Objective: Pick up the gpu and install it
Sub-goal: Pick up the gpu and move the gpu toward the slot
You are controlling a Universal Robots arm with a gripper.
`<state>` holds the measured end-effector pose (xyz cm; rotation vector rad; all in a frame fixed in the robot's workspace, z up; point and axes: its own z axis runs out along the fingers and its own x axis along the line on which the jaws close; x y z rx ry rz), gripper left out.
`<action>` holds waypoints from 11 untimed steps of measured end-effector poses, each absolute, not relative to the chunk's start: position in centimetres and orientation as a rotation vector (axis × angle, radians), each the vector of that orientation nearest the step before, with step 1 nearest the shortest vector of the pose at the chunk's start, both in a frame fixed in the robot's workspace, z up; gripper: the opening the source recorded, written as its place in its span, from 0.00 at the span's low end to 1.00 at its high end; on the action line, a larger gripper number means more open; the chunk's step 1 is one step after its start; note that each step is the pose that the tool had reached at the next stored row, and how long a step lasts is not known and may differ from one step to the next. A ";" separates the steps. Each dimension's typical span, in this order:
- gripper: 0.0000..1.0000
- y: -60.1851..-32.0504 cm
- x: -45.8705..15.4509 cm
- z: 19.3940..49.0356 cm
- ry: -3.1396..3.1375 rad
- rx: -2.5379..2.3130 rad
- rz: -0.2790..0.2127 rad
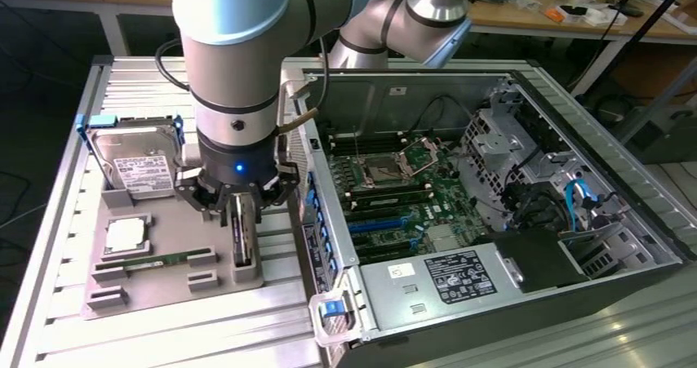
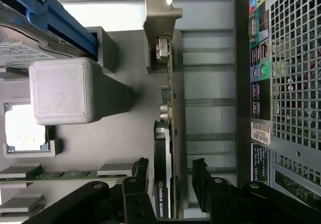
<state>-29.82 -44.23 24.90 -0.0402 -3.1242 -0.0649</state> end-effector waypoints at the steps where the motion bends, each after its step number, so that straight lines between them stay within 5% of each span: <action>1: 0.48 -44.2 -29.8 24.9 -3.124 -0.040 -0.065; 5: 0.40 -44.2 -29.8 24.9 -3.124 -0.040 -0.069; 7: 0.28 -44.2 -29.8 24.9 -3.124 -0.040 -0.071; 11: 0.27 -44.2 -29.8 24.8 -3.124 -0.040 -0.076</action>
